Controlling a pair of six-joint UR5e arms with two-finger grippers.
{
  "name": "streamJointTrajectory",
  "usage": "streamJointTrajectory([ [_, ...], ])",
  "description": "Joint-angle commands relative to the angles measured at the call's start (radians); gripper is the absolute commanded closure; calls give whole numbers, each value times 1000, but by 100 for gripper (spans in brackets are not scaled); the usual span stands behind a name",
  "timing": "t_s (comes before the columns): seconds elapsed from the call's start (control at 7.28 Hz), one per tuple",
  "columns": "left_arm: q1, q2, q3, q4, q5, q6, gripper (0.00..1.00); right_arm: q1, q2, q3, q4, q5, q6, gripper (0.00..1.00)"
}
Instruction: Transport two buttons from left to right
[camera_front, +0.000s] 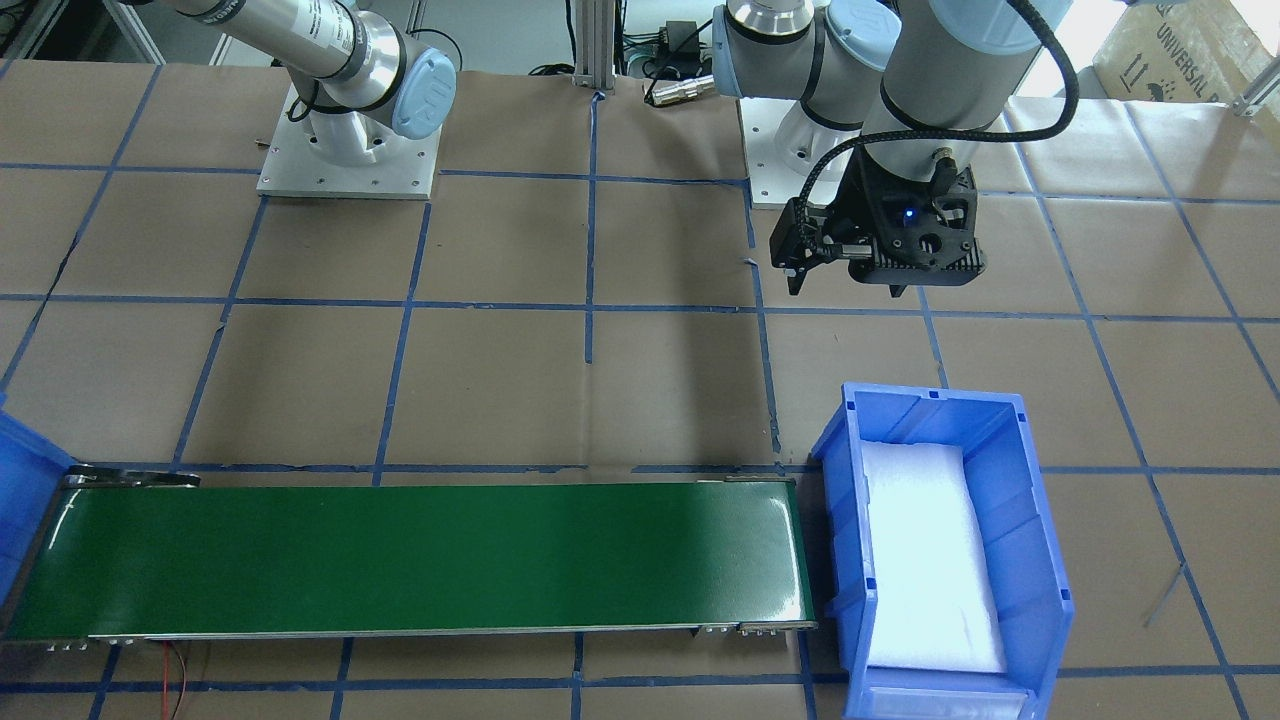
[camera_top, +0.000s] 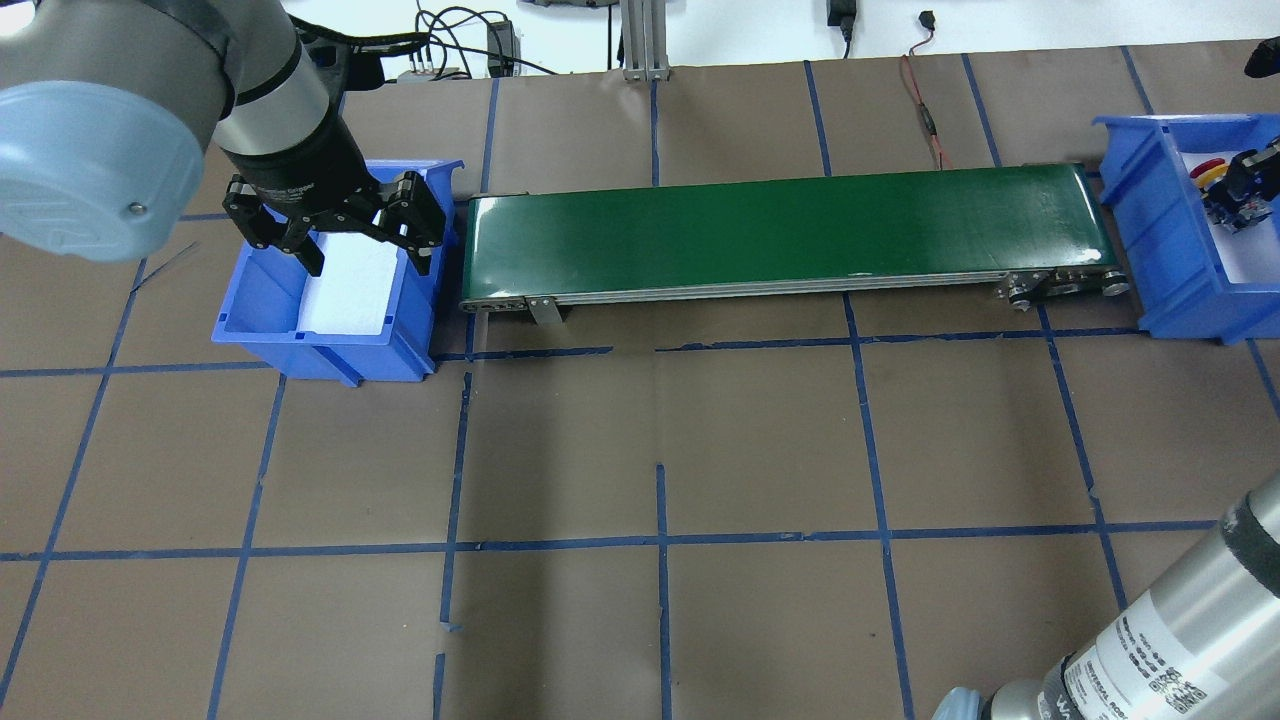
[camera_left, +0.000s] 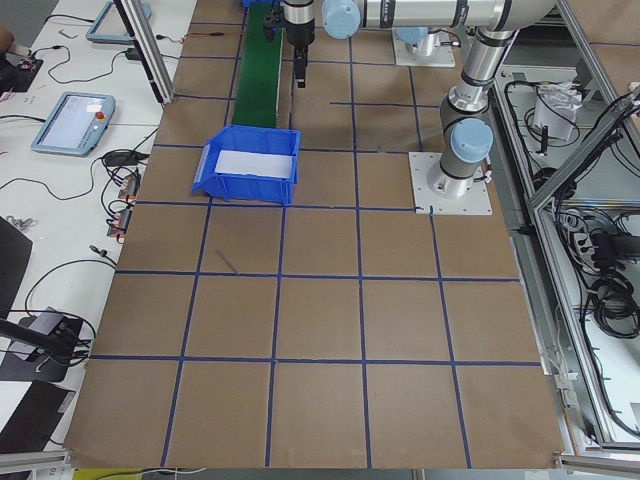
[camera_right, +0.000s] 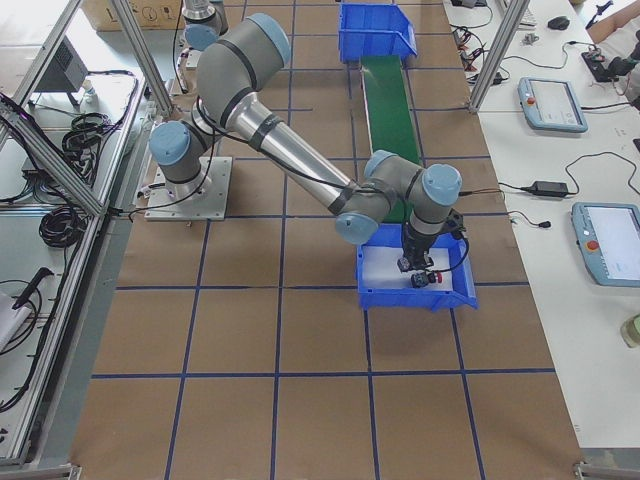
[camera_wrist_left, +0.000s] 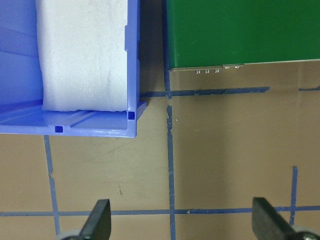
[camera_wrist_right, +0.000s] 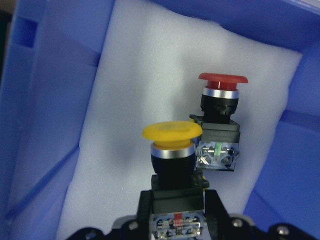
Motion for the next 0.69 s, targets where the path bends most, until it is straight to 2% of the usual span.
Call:
streamJointTrajectory([
  [0.0,0,0,-1,0,0,0,0,0,14,0,-13,0,7,73],
  [0.14,0,0,0,0,0,0,0,0,14,0,-13,-1,41,48],
  [0.27,0,0,0,0,0,0,0,0,14,-4,-11,-2,85,10],
  [0.55,0,0,-1,0,0,0,0,4,-15,-17,-4,-5,89,3],
])
